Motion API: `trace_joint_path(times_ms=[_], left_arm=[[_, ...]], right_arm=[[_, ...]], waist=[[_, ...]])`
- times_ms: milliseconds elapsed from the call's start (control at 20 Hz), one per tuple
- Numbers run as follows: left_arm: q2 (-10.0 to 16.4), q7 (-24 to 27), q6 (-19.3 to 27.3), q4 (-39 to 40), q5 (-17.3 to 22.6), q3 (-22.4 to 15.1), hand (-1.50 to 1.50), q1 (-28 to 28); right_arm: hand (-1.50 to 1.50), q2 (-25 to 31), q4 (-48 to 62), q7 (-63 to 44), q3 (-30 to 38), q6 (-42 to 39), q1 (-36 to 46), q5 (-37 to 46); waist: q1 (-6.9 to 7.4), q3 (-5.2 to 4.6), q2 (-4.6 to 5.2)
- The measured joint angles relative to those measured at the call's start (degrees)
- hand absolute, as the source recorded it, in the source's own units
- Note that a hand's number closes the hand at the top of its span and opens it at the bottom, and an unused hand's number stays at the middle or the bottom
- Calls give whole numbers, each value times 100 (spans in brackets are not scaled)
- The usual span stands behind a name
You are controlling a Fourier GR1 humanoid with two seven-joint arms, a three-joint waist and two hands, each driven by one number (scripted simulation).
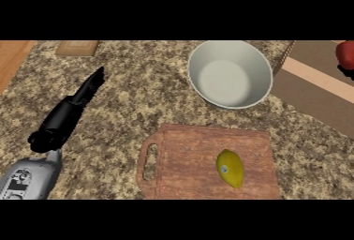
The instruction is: Pick the bell pepper from the cutting board and place it in the cardboard box
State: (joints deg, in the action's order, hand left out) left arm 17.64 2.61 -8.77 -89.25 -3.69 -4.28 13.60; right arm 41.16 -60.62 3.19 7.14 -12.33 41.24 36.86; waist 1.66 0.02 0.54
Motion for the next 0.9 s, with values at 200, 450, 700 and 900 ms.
trace_joint_path(times_ms=[200,450,700,900], left_arm=[[12,-5,-48,68,-2,47,0,121],[-45,155,-63,89,-65,12,0,15],[-65,225,-115,141,-83,17,0,10],[-90,143,-129,61,-86,16,0,-20]], right_arm=[[150,284,1079,424,-159,-457,365,195],[150,629,2208,1166,-431,-781,610,583],[-150,778,3160,1958,-644,-1108,885,864],[-150,839,3618,2840,-566,-1196,1030,808]], waist=[[47,2,22],[84,5,40],[116,10,51],[108,15,45]])
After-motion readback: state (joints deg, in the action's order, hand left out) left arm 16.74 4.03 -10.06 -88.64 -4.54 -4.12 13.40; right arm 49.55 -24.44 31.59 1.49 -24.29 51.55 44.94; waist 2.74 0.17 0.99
